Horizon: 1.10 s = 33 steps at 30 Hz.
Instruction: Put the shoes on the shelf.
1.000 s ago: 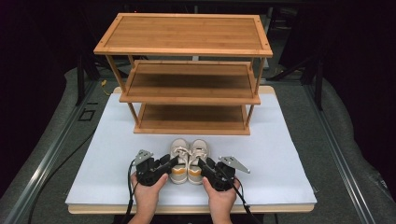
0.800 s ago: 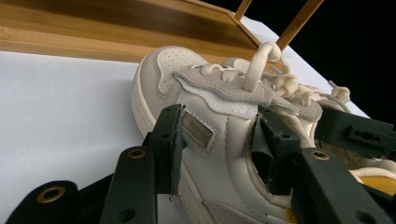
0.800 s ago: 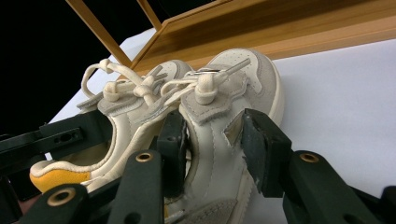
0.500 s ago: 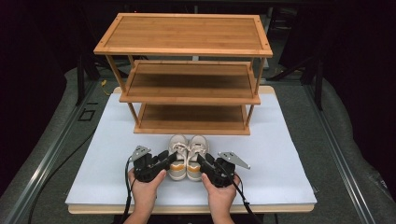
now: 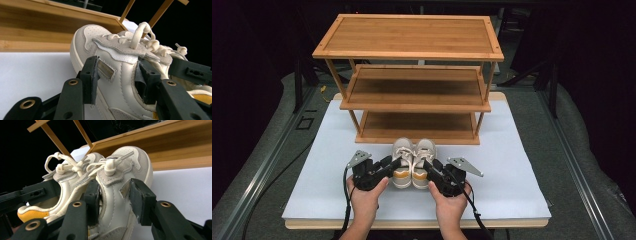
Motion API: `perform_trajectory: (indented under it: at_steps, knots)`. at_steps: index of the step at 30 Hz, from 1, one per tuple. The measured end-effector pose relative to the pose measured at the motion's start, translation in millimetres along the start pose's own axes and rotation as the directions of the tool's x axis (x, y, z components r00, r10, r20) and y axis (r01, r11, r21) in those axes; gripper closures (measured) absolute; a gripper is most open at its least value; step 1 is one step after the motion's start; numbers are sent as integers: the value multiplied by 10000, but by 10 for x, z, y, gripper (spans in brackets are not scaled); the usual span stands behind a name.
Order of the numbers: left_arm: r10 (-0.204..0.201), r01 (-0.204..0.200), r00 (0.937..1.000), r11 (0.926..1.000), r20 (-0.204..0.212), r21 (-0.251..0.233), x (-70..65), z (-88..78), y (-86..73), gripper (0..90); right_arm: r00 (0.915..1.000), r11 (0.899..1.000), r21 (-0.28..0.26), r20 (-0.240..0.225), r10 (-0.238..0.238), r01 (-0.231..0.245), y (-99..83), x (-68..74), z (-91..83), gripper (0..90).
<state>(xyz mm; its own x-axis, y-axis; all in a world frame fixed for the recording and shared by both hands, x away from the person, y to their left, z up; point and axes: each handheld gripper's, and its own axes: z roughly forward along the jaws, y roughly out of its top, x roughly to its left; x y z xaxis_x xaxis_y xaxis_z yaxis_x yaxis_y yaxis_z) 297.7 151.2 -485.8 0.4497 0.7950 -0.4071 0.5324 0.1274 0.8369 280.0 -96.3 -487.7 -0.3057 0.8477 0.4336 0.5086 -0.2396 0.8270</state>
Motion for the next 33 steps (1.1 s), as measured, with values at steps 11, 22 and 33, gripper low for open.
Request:
perform_trajectory:
  at_steps: [11,22,33]
  knots:
    - [-4,4,10000,10000,53,-25,-43,-37,131,565,10000,10000,11,29,29,-29,130,48,-45,606]
    - [57,-56,10000,9999,80,-90,-84,-70,271,565,9999,9999,-154,-112,32,-33,244,100,-68,606]
    - [105,-102,9998,9997,138,-207,-135,-105,429,565,10000,9998,-215,-45,-60,59,386,156,-113,606]
